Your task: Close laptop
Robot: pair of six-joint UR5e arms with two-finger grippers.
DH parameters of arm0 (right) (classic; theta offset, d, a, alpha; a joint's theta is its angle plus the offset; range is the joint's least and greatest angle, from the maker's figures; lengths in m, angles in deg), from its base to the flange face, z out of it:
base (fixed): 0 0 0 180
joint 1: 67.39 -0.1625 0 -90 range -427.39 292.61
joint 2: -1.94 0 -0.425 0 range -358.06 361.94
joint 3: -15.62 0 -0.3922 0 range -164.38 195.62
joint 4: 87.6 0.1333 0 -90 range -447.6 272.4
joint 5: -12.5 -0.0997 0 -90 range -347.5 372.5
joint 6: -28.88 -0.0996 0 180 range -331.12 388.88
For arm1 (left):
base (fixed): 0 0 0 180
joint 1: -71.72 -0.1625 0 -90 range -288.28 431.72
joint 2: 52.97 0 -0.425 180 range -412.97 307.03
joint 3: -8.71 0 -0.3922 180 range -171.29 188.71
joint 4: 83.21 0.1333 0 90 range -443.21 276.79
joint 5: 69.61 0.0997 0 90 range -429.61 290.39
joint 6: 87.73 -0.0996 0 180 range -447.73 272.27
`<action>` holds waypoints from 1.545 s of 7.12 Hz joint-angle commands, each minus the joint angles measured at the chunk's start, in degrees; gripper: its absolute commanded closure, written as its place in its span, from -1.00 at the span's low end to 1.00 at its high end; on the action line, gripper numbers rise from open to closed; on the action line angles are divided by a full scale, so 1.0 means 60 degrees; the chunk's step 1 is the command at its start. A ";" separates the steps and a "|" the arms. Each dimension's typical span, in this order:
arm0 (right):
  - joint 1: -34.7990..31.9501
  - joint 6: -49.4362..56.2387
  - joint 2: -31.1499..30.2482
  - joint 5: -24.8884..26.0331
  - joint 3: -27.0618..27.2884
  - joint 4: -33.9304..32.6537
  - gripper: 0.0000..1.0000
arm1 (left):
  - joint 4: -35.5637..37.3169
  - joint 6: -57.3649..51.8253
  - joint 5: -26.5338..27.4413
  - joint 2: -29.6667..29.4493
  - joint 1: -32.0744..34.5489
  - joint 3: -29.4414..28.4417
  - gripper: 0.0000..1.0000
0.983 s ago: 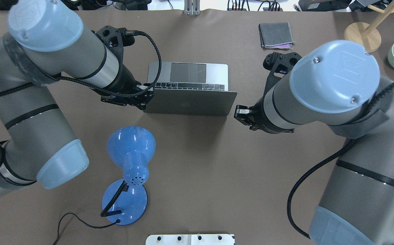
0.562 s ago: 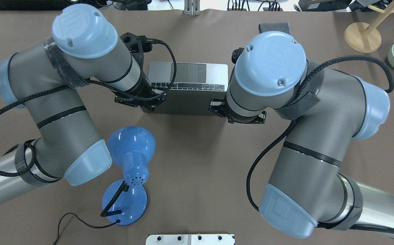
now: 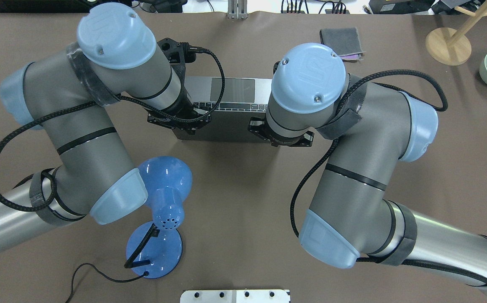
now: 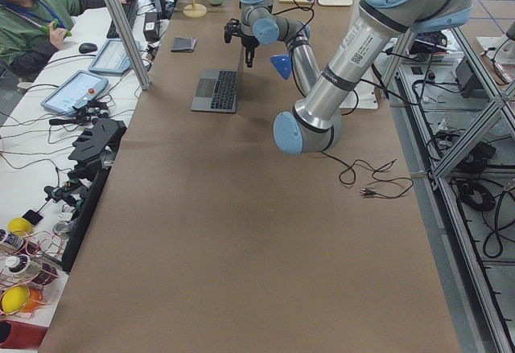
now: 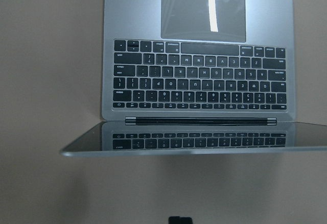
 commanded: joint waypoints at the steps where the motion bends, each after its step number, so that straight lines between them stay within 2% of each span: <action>1: -0.0012 -0.0008 0.0063 0.0000 -0.0250 0.0249 1.00 | -0.0011 -0.0259 0.0196 -0.0031 -0.0002 -0.0153 1.00; 4: -0.0391 0.0167 0.0136 -0.0015 -0.0484 0.0352 1.00 | -0.0011 -0.0389 0.0210 -0.0060 0.0013 -0.0314 1.00; 6: -0.0801 0.0314 0.0777 -0.0073 -0.1446 0.0396 1.00 | -0.0069 -0.0639 0.0196 -0.0365 0.0202 -0.0838 1.00; 7: -0.0832 0.0300 0.0795 -0.0088 -0.1741 0.0846 1.00 | -0.0099 -0.0843 0.0196 -0.0455 0.0290 -0.1074 1.00; 11: -0.0949 0.0372 0.0941 -0.0088 -0.2372 0.1333 1.00 | -0.0918 -0.1181 0.0196 -0.0485 0.0686 -0.1881 1.00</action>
